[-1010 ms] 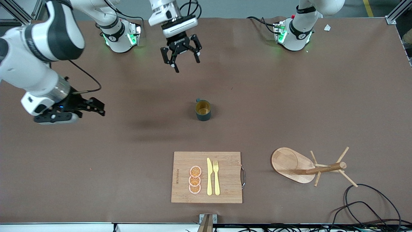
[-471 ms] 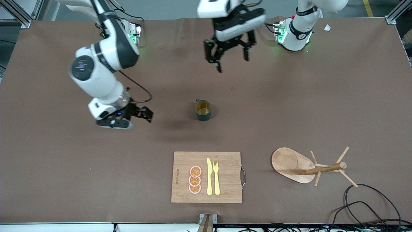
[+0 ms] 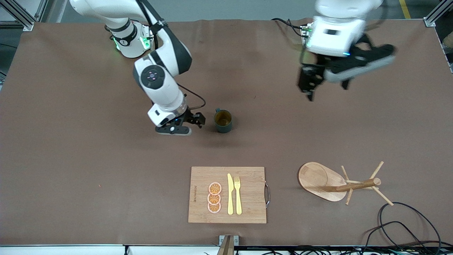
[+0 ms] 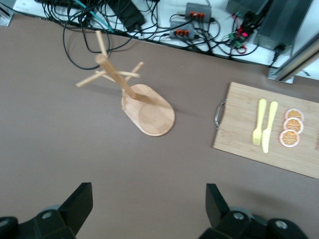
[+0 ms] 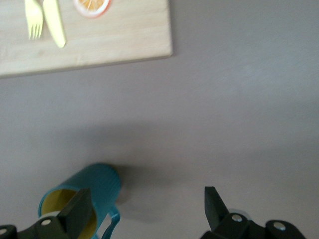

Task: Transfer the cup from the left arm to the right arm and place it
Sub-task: 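Grasp the teal mug with the right gripper while the left gripper withdraws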

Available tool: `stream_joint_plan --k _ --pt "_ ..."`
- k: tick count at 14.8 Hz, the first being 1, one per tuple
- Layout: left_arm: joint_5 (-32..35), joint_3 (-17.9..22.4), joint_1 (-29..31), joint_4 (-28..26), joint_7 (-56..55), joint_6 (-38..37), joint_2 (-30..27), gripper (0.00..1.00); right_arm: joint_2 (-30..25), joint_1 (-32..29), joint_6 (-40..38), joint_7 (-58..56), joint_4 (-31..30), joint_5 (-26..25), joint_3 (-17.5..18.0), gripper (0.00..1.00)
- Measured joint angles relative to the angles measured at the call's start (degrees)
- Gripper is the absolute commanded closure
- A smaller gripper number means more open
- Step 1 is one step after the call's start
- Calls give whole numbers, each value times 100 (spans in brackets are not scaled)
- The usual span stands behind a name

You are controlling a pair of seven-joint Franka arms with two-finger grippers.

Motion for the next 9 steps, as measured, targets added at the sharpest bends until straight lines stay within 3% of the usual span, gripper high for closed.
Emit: stream_joint_plan --k 4,9 --pt "-688 -3 1090 -24 1215 -193 -109 0 93 467 -29 276 3 -3 -2 0" --pt "-1407 42 1906 -171 2380 -504 -138 0 452 525 12 296 33 -4 -27 0"
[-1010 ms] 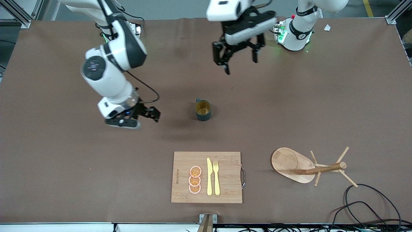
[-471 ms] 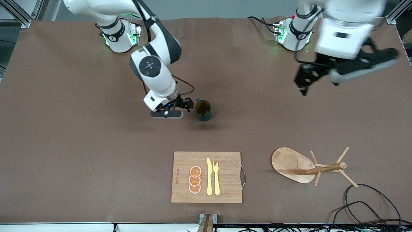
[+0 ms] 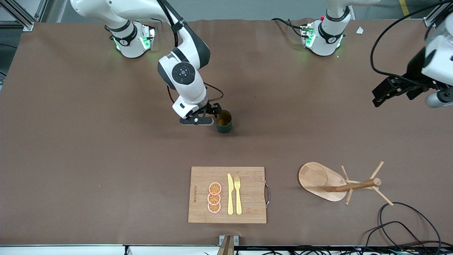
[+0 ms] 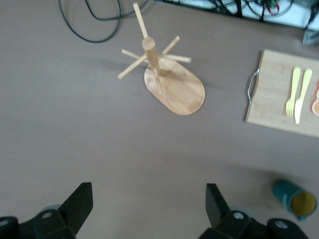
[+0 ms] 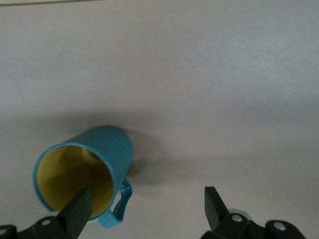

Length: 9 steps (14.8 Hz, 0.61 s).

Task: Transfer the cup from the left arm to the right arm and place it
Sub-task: 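Grasp the teal mug with the right gripper while the left gripper withdraws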

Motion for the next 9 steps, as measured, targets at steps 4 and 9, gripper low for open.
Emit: stream_joint_plan --k 4,9 --pt "-221 336 167 -551 563 -94 -330 0 345 61 30 101 249 -1 0 0" --pt "-271 332 271 -1410 582 -100 -889 0 659 102 69 145 546 -1 -5 31"
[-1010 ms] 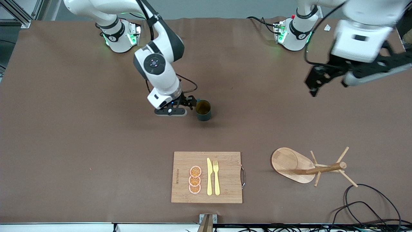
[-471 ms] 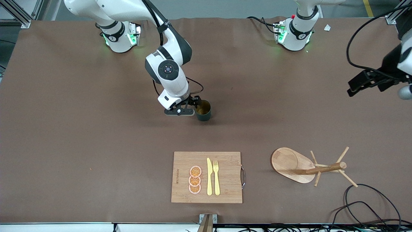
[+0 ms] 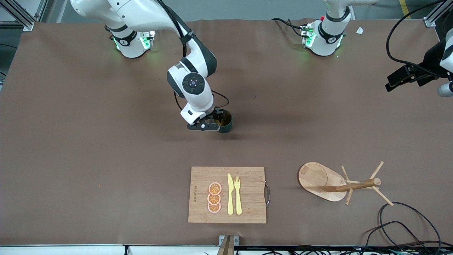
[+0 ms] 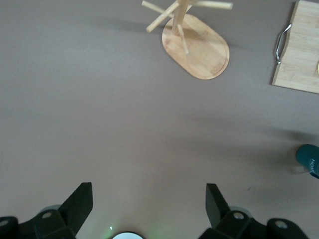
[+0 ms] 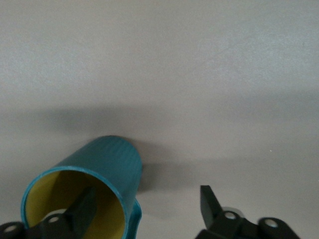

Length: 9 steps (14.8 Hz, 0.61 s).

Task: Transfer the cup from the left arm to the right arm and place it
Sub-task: 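Grasp the teal mug with the right gripper while the left gripper withdraws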

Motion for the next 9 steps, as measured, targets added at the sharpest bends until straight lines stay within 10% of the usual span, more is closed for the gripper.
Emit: stream_joint_plan --k 9 --pt "-15 -576 460 -134 142 2 -51 0 464 62 472 242 399 1 0 84"
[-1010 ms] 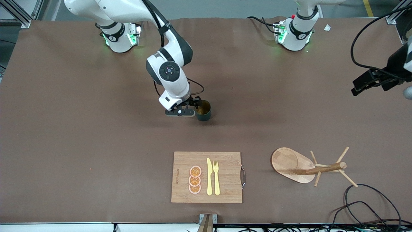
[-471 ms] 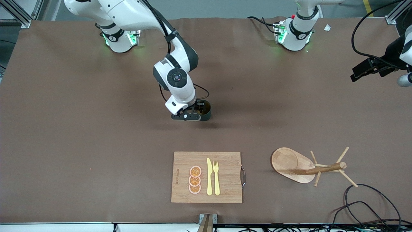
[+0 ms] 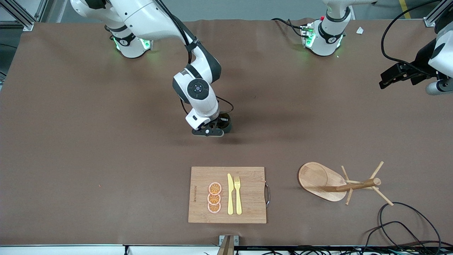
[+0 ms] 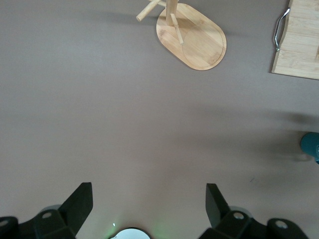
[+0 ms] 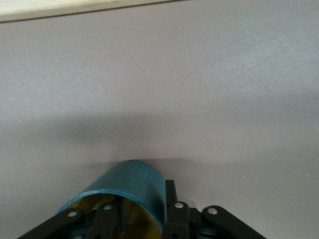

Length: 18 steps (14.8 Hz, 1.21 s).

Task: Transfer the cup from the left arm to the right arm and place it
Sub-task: 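Grasp the teal mug with the right gripper while the left gripper withdraws, then carry the mug away from the board with the right gripper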

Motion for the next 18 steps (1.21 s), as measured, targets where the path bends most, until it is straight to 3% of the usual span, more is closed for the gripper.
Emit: stream_joint_plan --k 2,9,12,15,18 --pt "0 0 12 0 1 4 -3 0 76 142 237 216 1 0 4 98" --pt "0 4 64 0 10 37 -7 0 144 366 264 387 56 -14 -59 100" --pt "0 -7 61 0 10 49 -7 0 -141 218 -595 -116 200 -15 -118 100" --pt "0 -11 59 0 11 55 -7 0 -801 -289 -1715 -1081 219 -15 -143 100" --pt "0 -19 57 1 11 57 -7 0 -1492 -849 -2187 -2291 -89 -29 -163 100"
